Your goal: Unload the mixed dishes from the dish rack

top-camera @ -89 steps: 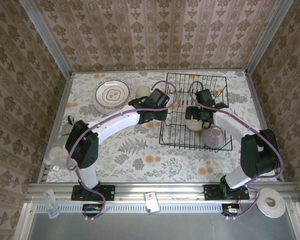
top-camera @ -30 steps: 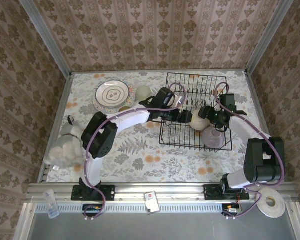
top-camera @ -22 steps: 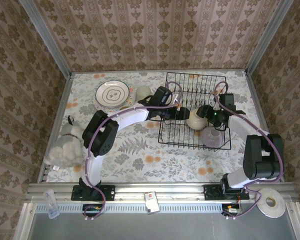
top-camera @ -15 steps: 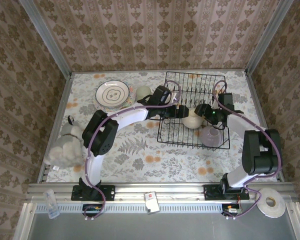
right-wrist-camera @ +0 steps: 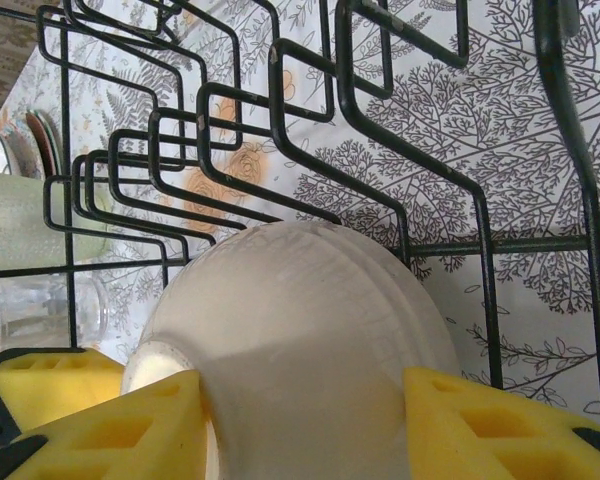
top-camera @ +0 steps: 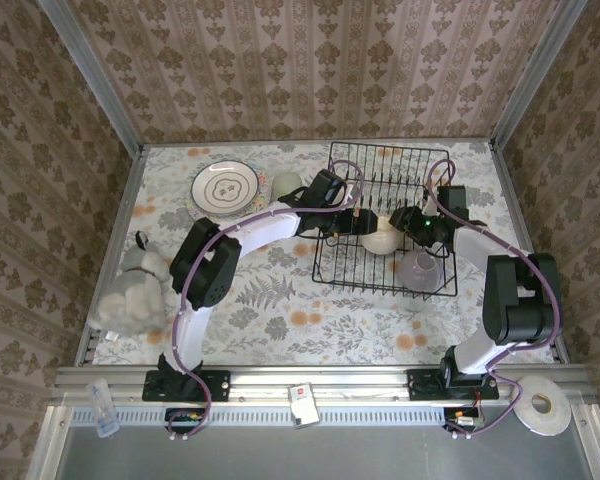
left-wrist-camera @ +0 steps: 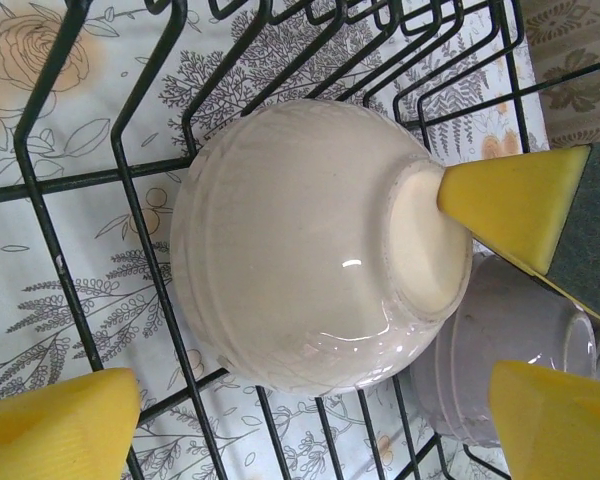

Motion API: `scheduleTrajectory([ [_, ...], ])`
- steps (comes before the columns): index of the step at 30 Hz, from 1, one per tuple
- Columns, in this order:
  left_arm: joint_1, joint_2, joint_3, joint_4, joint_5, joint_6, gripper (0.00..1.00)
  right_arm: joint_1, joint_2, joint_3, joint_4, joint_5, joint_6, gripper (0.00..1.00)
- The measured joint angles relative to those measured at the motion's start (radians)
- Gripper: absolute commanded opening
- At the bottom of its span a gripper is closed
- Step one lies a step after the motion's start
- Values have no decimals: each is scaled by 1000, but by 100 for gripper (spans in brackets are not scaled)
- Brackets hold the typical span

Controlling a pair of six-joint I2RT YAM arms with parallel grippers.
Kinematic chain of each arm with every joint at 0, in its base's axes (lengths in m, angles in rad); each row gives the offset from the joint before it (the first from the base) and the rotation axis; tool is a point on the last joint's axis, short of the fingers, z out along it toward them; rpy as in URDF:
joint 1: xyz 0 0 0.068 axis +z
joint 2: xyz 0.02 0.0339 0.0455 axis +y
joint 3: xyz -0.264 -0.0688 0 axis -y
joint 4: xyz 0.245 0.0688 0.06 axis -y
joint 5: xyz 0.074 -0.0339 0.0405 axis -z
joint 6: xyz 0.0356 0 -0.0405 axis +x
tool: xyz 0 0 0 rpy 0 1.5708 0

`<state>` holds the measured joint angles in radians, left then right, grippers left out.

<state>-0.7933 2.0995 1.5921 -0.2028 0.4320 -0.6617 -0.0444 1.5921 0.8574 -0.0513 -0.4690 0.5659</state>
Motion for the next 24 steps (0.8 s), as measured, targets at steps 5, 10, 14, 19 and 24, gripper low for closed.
scheduleTrajectory([
  [5,0,5,8,-8,-8,0,92,-5,6,0,15,-14,8,46],
  [10,0,18,12,6,-10,-19,93,-15,13,0,28,-31,15,45],
  [14,0,32,12,32,-2,-52,99,-30,24,-6,53,-61,26,45],
  [19,2,41,0,67,12,-91,100,-47,38,-13,92,-96,45,44],
  [24,3,49,-22,116,35,-132,99,-54,41,-18,110,-104,60,42],
])
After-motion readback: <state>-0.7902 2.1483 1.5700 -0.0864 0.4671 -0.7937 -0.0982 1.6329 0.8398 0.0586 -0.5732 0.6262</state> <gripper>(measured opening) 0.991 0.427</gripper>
